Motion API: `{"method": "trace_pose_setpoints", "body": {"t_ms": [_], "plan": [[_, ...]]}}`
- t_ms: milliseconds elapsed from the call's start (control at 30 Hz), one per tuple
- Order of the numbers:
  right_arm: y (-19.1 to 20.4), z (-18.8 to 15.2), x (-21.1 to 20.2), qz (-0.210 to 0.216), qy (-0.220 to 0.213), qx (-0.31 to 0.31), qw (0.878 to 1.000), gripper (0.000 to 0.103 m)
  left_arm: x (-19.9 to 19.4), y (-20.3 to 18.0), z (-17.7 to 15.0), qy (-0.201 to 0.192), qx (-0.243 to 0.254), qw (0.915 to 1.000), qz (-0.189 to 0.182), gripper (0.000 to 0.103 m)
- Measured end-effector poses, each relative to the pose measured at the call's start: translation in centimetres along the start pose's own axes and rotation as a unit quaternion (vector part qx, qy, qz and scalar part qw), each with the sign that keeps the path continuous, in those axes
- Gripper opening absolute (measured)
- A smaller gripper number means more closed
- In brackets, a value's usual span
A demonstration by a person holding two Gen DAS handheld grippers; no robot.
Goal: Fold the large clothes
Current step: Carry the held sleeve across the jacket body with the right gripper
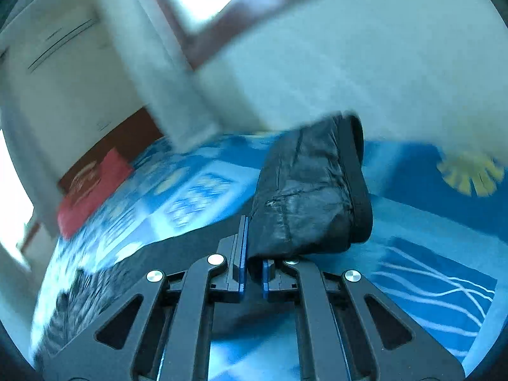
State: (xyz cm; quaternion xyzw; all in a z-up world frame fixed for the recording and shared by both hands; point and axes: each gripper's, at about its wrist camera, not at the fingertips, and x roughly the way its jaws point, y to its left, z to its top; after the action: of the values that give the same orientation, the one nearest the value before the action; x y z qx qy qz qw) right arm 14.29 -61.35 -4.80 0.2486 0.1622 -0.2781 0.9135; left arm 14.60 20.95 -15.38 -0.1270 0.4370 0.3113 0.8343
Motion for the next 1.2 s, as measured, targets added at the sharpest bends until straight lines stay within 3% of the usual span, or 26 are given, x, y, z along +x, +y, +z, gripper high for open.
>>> {"method": "trace_pose_setpoints", "body": {"t_ms": [133,367,700,967,1200], "plan": [[8.0,-1.5,-0.8,0.04,0.011,-0.069,0.997,0.007,0.0,0.2,-0.1,-0.002,-0.002,1.0,-0.003,0.099],[22.0,-7.1,-0.8,0.102,0.054,-0.156,0.981,0.007,0.1,0.3,-0.1,-0.007,-0.004,1.0,-0.006,0.099],[40.0,-17.9,-1.8,0.189,0.131,-0.253,0.94,0.007,0.1,0.5,-0.4,-0.014,-0.008,0.9998,-0.012,0.099],[47.5,-25.9,-2.2,0.232,0.197,-0.298,0.905,0.007,0.1,0.6,-0.5,-0.015,-0.01,0.9997,-0.015,0.099],[49.4,-30.6,-1.5,0.241,0.244,-0.326,0.881,0.01,0.1,0.6,-0.5,-0.015,-0.009,0.9997,-0.014,0.099]]}}
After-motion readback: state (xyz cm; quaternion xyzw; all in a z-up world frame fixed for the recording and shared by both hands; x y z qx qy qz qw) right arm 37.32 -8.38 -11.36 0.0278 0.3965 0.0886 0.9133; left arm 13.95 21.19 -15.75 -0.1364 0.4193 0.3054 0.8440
